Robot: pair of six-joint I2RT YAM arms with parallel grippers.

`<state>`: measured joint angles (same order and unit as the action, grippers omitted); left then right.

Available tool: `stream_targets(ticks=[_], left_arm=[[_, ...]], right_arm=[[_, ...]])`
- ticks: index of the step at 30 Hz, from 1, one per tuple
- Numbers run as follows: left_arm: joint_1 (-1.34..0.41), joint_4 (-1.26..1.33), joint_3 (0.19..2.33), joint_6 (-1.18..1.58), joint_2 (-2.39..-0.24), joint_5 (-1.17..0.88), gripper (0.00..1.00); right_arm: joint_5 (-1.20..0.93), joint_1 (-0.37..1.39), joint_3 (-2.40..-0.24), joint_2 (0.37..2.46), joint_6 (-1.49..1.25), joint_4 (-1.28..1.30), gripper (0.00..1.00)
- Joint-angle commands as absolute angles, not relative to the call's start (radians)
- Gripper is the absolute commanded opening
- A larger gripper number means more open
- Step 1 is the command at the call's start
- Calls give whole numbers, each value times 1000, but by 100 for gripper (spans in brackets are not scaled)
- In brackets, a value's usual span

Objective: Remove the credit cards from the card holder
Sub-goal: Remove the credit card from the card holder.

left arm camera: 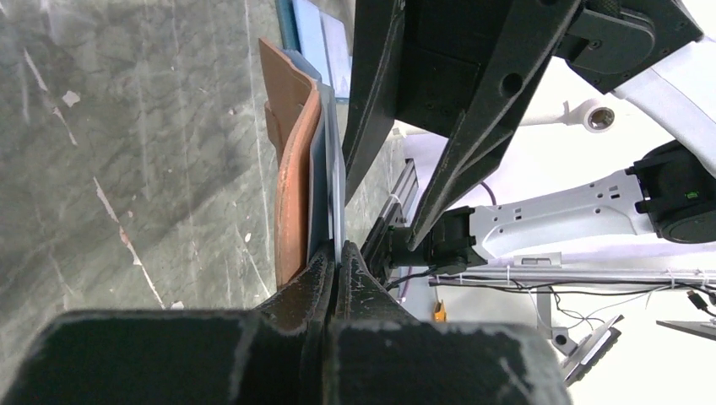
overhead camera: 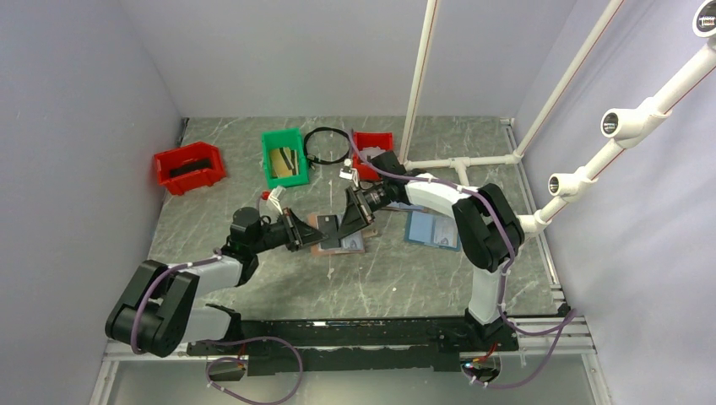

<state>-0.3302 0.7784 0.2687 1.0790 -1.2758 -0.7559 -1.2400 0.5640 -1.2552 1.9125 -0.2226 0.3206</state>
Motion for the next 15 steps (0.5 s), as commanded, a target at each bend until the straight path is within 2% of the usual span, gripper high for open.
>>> stream_targets(ticks=[1, 9, 15], left_arm=[[-353, 921, 318, 1115, -1298, -801, 0], [-365, 1023, 324, 1164, -1334, -795, 0], [-373, 1096, 346, 1206, -1362, -792, 0]], right_arm=[[-1292, 557, -1248, 1887, -274, 240, 44], [-1186, 532, -1250, 1872, -246, 295, 42], [-1258, 522, -1211, 1867, -356, 173, 42]])
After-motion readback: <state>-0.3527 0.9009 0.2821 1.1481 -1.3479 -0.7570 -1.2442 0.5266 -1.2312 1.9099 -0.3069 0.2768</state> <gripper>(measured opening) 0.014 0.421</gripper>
